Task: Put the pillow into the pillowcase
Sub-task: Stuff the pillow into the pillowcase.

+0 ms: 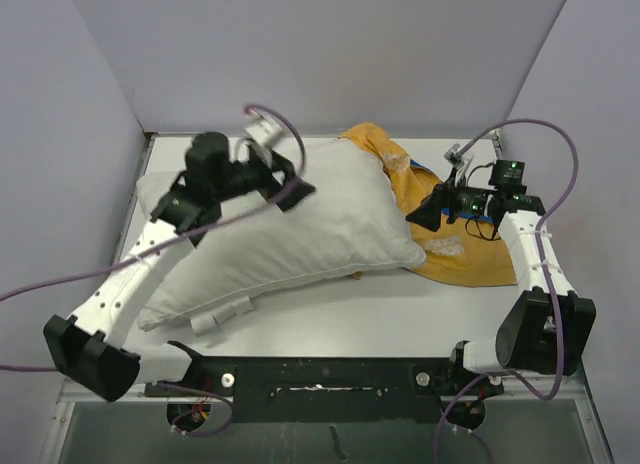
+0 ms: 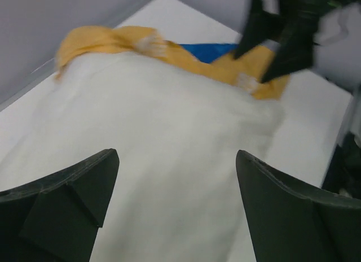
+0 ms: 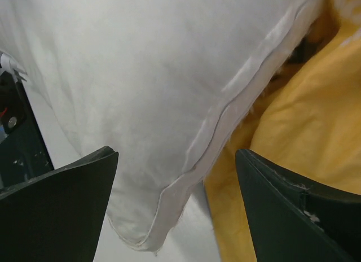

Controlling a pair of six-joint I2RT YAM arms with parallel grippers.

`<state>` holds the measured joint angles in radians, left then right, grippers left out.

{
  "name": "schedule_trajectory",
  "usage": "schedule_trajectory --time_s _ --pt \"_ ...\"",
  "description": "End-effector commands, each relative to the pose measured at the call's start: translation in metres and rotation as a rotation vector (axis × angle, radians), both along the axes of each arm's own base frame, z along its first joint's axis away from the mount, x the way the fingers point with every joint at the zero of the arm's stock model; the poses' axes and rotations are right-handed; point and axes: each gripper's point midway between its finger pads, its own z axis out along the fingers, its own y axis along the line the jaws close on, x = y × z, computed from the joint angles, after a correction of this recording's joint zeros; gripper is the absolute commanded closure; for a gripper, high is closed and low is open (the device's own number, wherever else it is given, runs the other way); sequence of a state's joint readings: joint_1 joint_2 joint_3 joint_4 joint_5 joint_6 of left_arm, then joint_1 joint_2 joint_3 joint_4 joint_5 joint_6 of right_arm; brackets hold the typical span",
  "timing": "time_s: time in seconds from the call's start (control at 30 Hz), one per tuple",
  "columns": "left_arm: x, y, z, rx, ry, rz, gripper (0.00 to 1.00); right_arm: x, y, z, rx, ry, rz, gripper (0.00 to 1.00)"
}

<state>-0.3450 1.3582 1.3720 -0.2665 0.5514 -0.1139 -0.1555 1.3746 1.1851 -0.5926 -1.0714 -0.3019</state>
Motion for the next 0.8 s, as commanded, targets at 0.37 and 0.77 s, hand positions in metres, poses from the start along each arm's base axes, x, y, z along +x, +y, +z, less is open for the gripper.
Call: schedule_trajectory --time_s 0.37,0.77 --pt "-0.135 -0.195 -0.078 0.666 -0.839 -0.628 0.05 -0.025 0.082 -0.027 0.255 0.272 0.308 0.85" --pt "-0.046 -0.198 -0.137 0.831 -0.805 -0.424 0.39 -0.035 0.103 0.011 0.391 0.277 0.402 0.98"
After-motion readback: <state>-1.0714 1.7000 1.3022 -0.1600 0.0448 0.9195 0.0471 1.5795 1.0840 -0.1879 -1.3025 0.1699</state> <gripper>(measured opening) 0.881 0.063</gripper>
